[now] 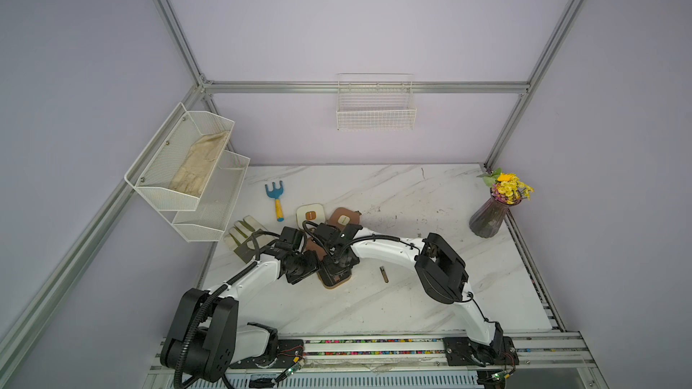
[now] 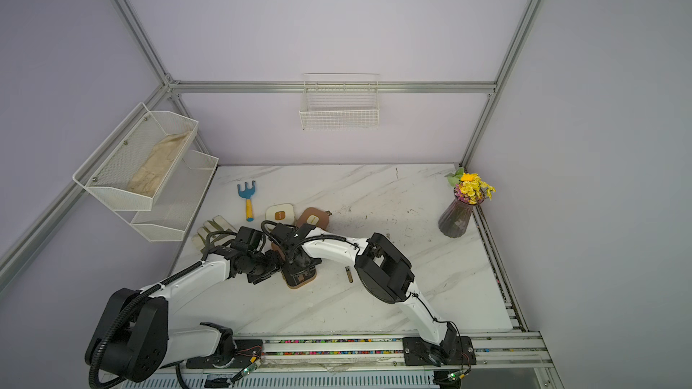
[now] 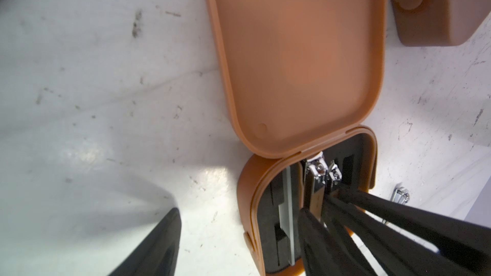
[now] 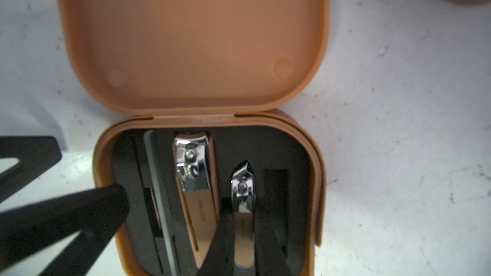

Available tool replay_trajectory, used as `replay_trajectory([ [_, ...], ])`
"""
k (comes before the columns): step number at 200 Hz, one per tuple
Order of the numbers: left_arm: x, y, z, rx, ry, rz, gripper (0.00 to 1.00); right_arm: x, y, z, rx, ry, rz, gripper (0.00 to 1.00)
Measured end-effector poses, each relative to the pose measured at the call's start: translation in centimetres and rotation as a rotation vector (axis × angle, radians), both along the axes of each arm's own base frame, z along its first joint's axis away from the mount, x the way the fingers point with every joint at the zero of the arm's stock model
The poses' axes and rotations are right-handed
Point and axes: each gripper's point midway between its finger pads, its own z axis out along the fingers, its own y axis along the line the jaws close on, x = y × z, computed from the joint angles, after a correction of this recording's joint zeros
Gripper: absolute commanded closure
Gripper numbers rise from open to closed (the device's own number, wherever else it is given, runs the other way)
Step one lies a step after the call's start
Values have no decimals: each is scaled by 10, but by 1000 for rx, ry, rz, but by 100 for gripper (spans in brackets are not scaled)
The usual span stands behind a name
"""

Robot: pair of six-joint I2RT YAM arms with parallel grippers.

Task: Organize nail clipper sets
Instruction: Place the nail clipper in the storage box.

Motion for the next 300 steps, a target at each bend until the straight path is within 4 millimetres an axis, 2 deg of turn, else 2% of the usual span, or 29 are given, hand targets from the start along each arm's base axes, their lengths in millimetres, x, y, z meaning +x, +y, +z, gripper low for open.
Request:
replay_trajectory([
  [119, 0, -1, -2, -3, 1, -1, 32, 1, -3, -10, 49, -121, -10, 97],
  [189, 2, -3, -1, -14, -5, -6, 32, 21, 2, -19, 49, -226, -39, 97],
  [219, 2, -3, -1, -15, -5, -6, 32, 23, 6, -11, 60, -232, -40, 91],
  [262, 2, -4, -1, -17, -7, -6, 32, 26, 10, -3, 23, -220, -24, 76],
  [300, 2, -4, -1, -18, -7, -7, 32, 29, 8, 0, -31, -200, 1, 69],
])
